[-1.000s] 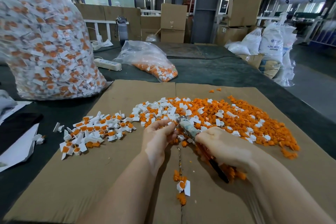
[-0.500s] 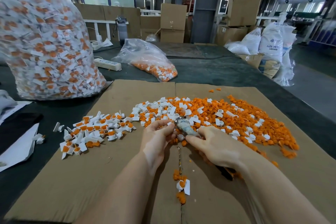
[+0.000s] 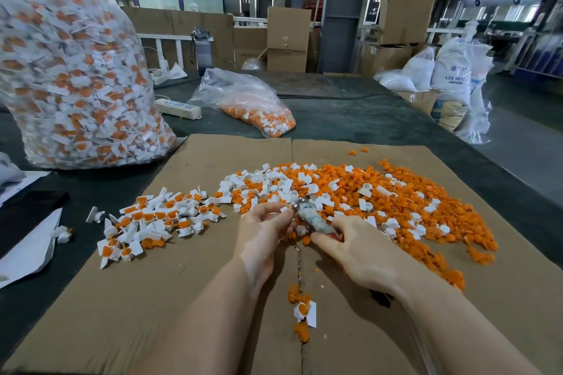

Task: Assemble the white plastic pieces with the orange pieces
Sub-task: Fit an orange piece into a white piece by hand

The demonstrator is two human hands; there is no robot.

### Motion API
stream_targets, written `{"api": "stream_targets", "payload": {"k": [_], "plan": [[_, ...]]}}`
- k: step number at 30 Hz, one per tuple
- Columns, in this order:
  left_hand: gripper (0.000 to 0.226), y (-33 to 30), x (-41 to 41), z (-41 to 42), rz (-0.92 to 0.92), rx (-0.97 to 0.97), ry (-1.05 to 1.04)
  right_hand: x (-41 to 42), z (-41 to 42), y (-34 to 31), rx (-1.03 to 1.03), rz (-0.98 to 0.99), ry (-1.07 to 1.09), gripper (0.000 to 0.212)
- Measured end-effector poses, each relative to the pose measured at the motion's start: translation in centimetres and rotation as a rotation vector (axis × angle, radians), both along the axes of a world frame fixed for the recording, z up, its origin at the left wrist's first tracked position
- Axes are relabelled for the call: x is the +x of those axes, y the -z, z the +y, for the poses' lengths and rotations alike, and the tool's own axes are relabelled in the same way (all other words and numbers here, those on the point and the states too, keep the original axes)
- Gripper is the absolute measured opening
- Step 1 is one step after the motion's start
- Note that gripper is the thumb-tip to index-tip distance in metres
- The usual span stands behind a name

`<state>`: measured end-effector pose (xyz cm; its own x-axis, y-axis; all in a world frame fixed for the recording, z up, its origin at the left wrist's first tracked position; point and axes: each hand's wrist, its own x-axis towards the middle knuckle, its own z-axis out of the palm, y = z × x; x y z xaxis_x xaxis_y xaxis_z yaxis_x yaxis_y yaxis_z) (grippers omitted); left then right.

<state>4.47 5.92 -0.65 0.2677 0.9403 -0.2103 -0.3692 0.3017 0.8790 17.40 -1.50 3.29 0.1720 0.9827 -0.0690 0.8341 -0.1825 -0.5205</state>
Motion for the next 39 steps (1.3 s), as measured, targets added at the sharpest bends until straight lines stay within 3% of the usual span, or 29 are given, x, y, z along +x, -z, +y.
{"api": "stream_targets", "payload": {"k": [5,11,14,18,20,23,27,33,39], "plan": [[0.021,0.5,0.0,0.3,0.003,0.042,-0.021,2.0,-0.1,-0.1,0.080,-0.067,0.114,0.037],[0.023,0.7,0.1,0.0,0.129,0.154,0.028,6.1,0.6,1.1,0.136,-0.464,0.393,0.043],[0.026,0.8,0.2,-0.2,0.284,0.231,0.004,7.2,0.4,2.1,0.106,-0.559,0.403,0.048],[0.030,1.0,0.2,-0.5,0.341,0.346,0.014,6.6,0.3,2.4,0.074,-0.779,0.429,0.058],[0.030,1.1,0.3,-0.4,0.422,0.433,0.007,5.1,0.5,2.4,0.264,-0.698,0.361,0.051],[0.029,1.2,0.2,-0.4,0.462,0.482,0.005,1.4,1.0,3.5,0.580,-0.384,0.083,0.027],[0.033,0.9,0.0,-0.7,0.367,0.422,0.079,-1.3,1.4,4.7,0.747,-0.280,-0.023,0.010],[0.038,1.0,0.1,-1.0,0.569,0.609,0.139,-0.9,1.2,5.4,0.866,-0.219,-0.003,0.010],[0.035,1.0,0.2,-1.2,0.629,0.668,0.086,-0.6,0.8,5.6,0.883,-0.132,0.072,0.020]]}}
